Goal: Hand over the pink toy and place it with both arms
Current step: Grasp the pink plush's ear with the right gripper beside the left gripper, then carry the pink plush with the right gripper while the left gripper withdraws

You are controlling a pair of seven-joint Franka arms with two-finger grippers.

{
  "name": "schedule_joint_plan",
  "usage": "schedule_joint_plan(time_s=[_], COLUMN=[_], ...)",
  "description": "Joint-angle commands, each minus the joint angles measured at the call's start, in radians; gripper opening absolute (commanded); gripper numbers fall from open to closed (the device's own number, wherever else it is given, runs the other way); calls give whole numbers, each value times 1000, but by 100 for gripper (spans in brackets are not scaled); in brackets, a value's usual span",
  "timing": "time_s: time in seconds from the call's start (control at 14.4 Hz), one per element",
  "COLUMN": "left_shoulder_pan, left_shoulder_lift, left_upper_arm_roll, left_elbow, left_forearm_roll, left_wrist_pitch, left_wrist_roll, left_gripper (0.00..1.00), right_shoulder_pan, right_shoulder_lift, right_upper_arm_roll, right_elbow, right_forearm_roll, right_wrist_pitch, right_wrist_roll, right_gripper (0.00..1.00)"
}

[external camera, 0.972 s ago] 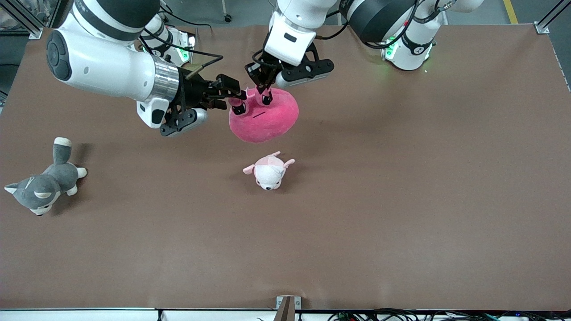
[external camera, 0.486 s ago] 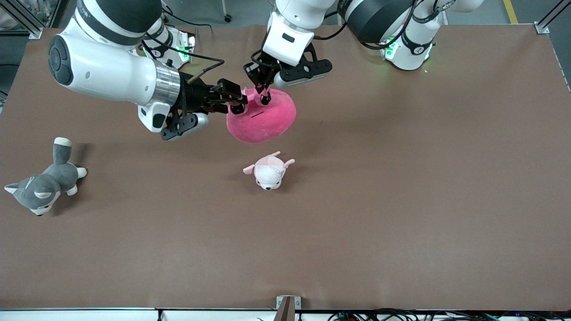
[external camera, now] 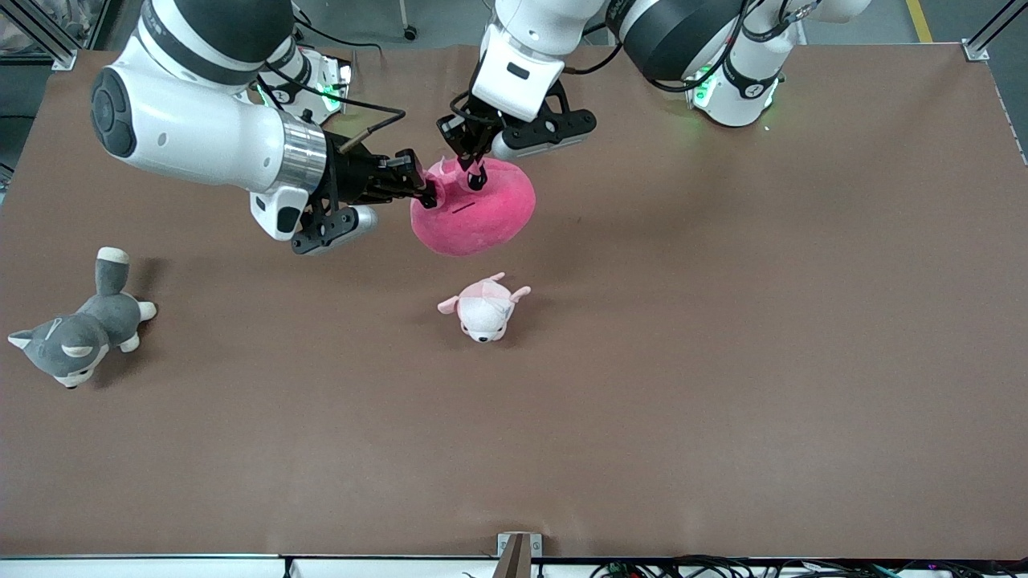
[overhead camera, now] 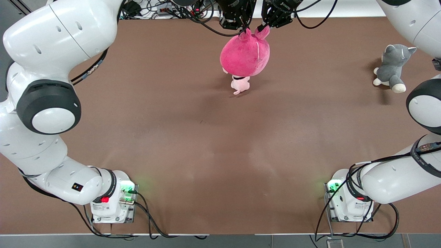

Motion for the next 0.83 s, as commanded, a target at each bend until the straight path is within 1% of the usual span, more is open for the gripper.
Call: schedule_joint_plan(time_s=[0.0, 0.07, 0.14, 0.21, 0.28, 0.35, 0.49, 0.56, 0.62, 0.76], left_shoulder_pan=[-16, -16, -15, -13, -15, -15, -3, 8, 25, 63], left_shoulder_lift=[10, 10, 10, 9, 9, 10, 6, 1, -2, -5], left_upper_arm_roll=[9, 9, 9, 11, 9, 8, 9, 14, 27, 31], left_elbow=[24, 24, 23, 21, 21, 21, 21, 21, 20, 4], left_forearm_roll=[4, 5, 7, 20, 61, 95, 108, 123, 163, 230], left_wrist_pitch=[4, 4, 4, 4, 2, -5, -12, -18, -36, -88], left_wrist_roll=[-18, -18, -18, -12, -9, -9, -6, -4, 7, 91], left_gripper=[4, 15, 46, 85, 100, 100, 100, 100, 100, 100], right_shoulder_pan=[11, 11, 13, 13, 11, 8, -4, -30, -62, -154], right_shoulder_lift=[2, 0, -1, -4, -8, -12, -30, -37, -38, -32], right_upper_arm_roll=[-8, -8, -9, -8, -9, -12, -20, -32, -38, -43], right_elbow=[13, 13, 13, 13, 14, 16, 17, 23, 28, 28], right_forearm_roll=[-9, -9, -14, -27, -35, -38, -76, -99, -101, -100], right_wrist_pitch=[-6, -18, -33, -43, -56, -79, -127, -147, -167, -178], right_wrist_roll=[7, 7, 8, 8, 7, 7, 4, -2, -10, -54], right_gripper=[0, 0, 0, 0, 0, 0, 0, 0, 0, 0])
